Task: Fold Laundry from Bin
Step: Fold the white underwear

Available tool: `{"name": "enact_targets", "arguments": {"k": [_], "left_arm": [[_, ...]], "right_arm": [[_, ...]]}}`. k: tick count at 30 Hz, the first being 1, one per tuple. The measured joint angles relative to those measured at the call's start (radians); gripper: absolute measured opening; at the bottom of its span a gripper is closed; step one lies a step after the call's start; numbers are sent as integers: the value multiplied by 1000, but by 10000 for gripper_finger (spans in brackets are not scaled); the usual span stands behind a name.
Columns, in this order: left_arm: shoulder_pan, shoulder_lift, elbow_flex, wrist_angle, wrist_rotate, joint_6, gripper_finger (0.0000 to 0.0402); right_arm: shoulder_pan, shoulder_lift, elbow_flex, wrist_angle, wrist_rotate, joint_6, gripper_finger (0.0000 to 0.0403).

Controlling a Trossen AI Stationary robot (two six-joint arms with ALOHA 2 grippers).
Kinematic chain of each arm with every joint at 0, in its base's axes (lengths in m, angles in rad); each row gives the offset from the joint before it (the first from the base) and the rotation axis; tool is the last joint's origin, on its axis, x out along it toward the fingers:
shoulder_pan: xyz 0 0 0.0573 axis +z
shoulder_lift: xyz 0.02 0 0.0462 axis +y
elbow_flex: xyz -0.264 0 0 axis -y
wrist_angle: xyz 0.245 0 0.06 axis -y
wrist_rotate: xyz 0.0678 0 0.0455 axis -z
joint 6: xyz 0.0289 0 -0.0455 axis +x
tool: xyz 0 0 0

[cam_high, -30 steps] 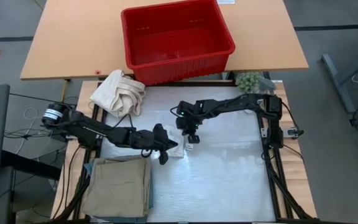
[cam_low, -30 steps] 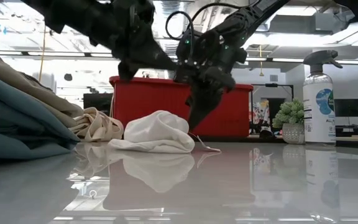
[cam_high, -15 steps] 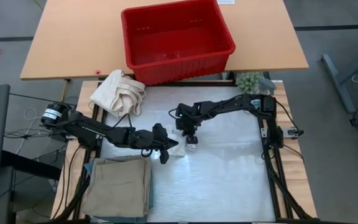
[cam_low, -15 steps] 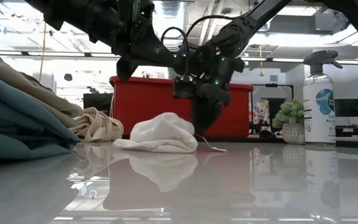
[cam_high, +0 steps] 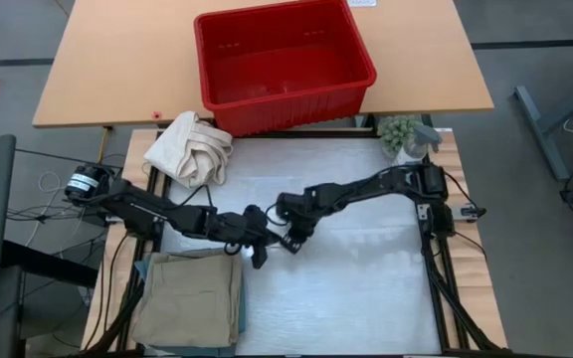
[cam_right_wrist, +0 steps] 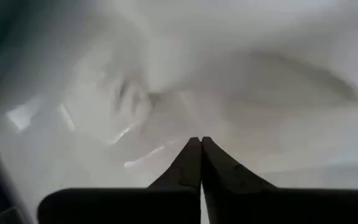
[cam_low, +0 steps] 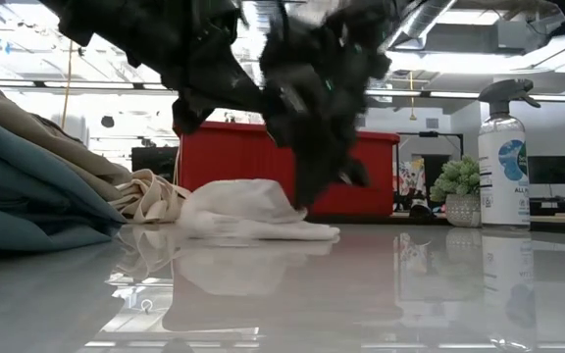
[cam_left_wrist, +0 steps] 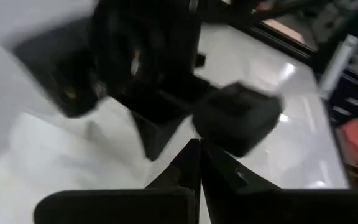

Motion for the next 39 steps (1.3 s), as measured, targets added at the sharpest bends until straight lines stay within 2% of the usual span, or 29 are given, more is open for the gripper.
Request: {"name": "enact_targets", "arguments": {"k": [2, 5, 11, 15, 18, 21, 27, 34, 39], "left_arm": [[-19, -1, 0, -7, 40, -21, 0], [-58, 0, 0, -58, 27, -53, 0], [-160, 0, 0, -138, -138, -114, 0], [-213, 0, 0, -235, -244, -196, 0], [-233, 0, 0, -290, -298, -235, 0], [-235, 0, 0, -310, -309, -243, 0], [-235, 0, 0, -312, -315, -242, 0], [-235, 0, 0, -317, -319, -242, 0], [-235, 0, 0, -323, -319, -242, 0]], "right_arm": [[8, 0, 62, 4, 17, -49, 42], [-6, -4, 146, -62, 51, -140, 53], [-17, -4, 241, -235, 153, -481, 56], [0, -2, 242, -240, 128, -630, 47], [36, 7, 243, -240, 131, -672, 28], [79, 11, 218, -196, 141, -679, 14], [144, 11, 207, -133, 151, -664, 21], [168, 92, 207, 1, 164, -638, 18], [140, 93, 208, -2, 271, -676, 21]]}}
